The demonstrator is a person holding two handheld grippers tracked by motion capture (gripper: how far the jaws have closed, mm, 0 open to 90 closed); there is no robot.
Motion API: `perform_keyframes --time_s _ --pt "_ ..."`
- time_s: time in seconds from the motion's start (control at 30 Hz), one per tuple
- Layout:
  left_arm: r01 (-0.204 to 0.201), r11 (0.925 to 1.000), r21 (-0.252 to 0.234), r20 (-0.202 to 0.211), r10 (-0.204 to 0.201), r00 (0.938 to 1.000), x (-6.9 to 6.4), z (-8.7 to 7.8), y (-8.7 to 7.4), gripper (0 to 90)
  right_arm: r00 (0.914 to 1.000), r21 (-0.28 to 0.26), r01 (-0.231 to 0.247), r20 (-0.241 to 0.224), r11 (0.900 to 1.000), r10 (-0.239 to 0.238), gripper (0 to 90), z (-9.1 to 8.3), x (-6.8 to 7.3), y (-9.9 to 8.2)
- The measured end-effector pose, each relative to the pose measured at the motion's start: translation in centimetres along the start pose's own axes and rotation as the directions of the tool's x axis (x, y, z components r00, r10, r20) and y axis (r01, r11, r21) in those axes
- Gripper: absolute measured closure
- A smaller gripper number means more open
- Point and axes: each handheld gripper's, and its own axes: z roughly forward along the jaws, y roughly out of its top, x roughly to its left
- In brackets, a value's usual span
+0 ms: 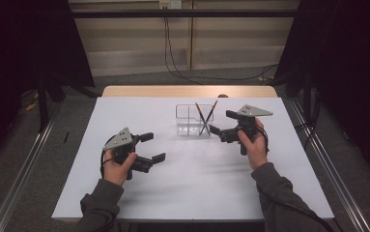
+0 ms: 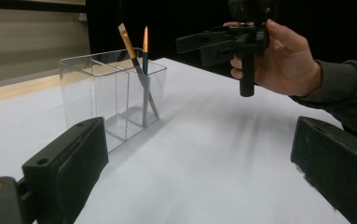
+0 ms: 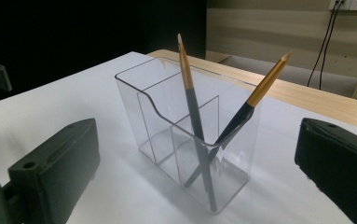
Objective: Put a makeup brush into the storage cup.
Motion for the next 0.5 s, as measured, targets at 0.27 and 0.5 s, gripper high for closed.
perform_keyframes --time_s 0.27,0.5 --pt "0.001 1.0 -0.002 -0.008 -0.001 1.0 0.12 -0.15 -0.04 3.7 0.9999 0.008 0.009 -0.007 0.9999 -0.009 0.0 -0.4 0.2 -0.21" --pt "0.0 1.0 -0.007 -0.004 0.0 1.0 0.11 -0.23 -0.02 3.7 0.9996 0.002 0.022 -0.016 0.9997 -0.022 0.0 -0.83 0.53 -0.14"
